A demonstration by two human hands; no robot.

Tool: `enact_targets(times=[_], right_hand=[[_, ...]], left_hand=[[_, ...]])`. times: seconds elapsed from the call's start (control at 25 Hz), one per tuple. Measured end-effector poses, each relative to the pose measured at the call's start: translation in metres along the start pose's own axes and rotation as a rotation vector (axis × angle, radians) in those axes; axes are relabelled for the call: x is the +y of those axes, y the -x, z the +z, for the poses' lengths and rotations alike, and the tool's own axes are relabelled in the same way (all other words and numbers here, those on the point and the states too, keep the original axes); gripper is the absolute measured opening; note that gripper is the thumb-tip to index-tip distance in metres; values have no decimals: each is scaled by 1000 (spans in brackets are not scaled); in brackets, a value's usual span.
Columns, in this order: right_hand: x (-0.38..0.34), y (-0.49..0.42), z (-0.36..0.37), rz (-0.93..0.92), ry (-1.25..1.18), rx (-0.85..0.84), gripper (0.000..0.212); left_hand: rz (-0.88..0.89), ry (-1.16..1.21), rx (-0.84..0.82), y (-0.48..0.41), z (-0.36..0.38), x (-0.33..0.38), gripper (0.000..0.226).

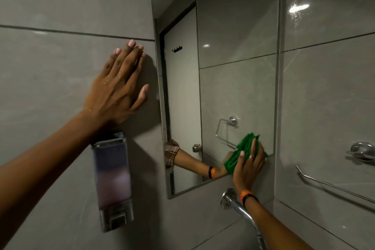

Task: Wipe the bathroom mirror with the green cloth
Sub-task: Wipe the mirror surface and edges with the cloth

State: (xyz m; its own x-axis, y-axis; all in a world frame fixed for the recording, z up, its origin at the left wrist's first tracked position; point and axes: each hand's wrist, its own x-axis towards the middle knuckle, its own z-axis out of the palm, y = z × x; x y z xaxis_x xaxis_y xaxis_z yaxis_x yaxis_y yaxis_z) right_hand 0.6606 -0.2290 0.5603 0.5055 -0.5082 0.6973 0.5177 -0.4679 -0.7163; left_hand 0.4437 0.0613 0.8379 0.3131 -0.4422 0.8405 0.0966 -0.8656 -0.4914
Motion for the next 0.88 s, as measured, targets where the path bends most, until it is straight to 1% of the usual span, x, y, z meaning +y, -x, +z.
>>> enact_targets(times=[0.2,0.36,0.48,0.56,0.72,0.88], right_hand=[[-56,70,15,-205,23,-37,62],[-105,115,21,-314,37,-74,65],[-134,133,26,-401,38,-104,65],[-146,133,26,-366,31,-93,65],[-169,111,28,-86,-36,4,64],[-218,56,37,95,-58,113,65]], left_hand=[[-7,1,-4,-1,0,0,73],[-9,-12,-3,0,2,-1,73],[-11,-27,-12,1,2,-1,73],[-16,-29,-18,1,2,-2,73],[-34,-37,-40,2,2,-2,73],[-43,-52,-38,2,2,0,73]])
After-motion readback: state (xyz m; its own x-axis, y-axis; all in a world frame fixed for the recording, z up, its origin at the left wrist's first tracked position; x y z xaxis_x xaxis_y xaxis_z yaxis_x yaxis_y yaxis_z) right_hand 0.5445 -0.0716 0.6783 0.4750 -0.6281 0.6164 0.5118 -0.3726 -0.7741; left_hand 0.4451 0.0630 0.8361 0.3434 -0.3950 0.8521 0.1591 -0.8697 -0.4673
